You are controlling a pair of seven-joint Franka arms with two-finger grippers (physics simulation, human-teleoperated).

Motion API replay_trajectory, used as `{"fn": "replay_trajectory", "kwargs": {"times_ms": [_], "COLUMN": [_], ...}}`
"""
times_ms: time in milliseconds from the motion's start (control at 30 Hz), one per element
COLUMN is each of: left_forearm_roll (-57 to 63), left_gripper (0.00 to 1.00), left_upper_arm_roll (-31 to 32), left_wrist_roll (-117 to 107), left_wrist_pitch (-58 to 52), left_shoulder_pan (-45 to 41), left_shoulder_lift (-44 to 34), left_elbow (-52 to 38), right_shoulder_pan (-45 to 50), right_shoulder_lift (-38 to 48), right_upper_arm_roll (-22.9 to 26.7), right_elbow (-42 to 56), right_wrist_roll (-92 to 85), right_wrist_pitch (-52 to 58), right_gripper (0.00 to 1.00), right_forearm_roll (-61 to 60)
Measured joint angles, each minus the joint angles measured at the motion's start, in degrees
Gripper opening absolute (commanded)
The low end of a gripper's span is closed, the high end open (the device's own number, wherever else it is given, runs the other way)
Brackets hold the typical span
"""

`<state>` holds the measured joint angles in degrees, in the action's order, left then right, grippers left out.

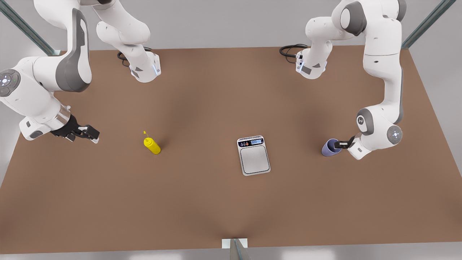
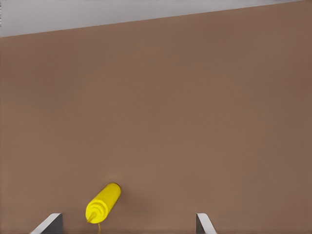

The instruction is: Move cup to the weight, pick up sauce bottle, pour sauce

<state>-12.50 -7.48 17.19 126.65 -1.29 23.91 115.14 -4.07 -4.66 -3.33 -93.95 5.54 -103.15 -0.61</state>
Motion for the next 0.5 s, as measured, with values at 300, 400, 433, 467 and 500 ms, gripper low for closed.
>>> {"fn": "replay_trajectory", "kwargs": {"times_ms": [300,400,433,467,500], "left_forearm_roll": [0.12,0.40,0.78,1.30,1.90], "left_gripper": [0.21,0.21,0.21,0.21,0.21], "left_upper_arm_roll": [0.19,0.18,0.18,0.18,0.15], "left_wrist_roll": [-1.11,-1.23,-1.35,-2.26,-3.43], "left_wrist_pitch": [0.00,0.10,0.12,0.00,-0.56], "left_shoulder_pan": [-0.20,-0.29,-0.72,-1.47,-2.56], "left_shoulder_lift": [0.53,0.69,0.87,0.70,0.08], "left_elbow": [0.00,0.00,-0.09,-0.14,-0.22], "right_shoulder_pan": [-0.61,-1.19,-0.92,-0.67,-0.62], "right_shoulder_lift": [-0.68,-0.88,-0.88,-0.88,-0.88], "right_upper_arm_roll": [0.43,0.70,0.70,0.70,0.70], "right_elbow": [-0.09,-0.01,0.00,0.00,0.00], "right_wrist_roll": [-0.09,-0.01,-0.01,0.00,0.00], "right_wrist_pitch": [-0.33,-0.63,-0.65,-0.73,-0.73], "right_gripper": [1.00,1.00,1.00,1.00,1.00], "right_forearm_roll": [0.26,0.43,0.44,0.44,0.62]}}
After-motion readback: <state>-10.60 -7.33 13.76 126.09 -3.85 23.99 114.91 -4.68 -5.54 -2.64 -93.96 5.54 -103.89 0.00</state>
